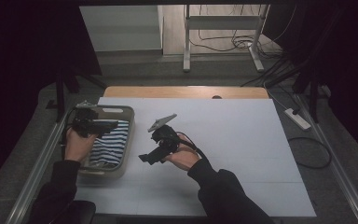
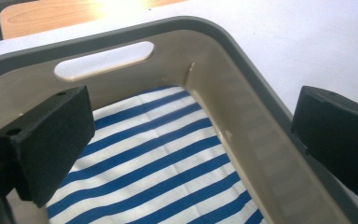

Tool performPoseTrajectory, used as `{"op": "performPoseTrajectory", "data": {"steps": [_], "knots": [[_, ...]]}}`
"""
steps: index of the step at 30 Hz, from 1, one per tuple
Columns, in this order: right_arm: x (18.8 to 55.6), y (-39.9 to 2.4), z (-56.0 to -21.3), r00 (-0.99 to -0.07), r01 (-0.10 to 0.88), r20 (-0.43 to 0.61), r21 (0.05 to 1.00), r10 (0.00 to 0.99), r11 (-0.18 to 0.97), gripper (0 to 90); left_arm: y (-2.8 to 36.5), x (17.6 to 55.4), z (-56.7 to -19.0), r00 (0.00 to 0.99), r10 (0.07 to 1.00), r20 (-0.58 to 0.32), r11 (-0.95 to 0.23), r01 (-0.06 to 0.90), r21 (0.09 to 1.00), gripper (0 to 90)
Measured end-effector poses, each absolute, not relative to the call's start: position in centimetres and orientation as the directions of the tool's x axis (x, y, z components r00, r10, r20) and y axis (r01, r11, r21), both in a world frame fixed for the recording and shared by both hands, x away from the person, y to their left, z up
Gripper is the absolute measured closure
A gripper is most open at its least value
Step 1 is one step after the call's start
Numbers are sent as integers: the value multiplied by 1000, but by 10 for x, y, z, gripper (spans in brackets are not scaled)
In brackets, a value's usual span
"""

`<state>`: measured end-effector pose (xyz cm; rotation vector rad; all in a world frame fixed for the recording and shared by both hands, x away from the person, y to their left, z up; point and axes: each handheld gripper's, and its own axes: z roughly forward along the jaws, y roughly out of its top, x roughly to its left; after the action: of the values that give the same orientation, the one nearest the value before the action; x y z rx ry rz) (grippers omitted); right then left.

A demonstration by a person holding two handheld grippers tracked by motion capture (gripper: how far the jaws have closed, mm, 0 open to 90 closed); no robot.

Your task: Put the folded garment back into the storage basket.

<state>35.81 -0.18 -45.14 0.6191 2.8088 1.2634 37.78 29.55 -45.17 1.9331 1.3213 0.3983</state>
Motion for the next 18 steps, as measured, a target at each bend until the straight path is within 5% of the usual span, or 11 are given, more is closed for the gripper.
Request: {"op": "performPoseTrajectory", "data": {"steps": [18], "knots": [[356, -40, -455, -900, 374, 131, 722, 415, 583, 0, 277, 368, -456, 453, 879, -151, -211, 652, 729, 0]]}}
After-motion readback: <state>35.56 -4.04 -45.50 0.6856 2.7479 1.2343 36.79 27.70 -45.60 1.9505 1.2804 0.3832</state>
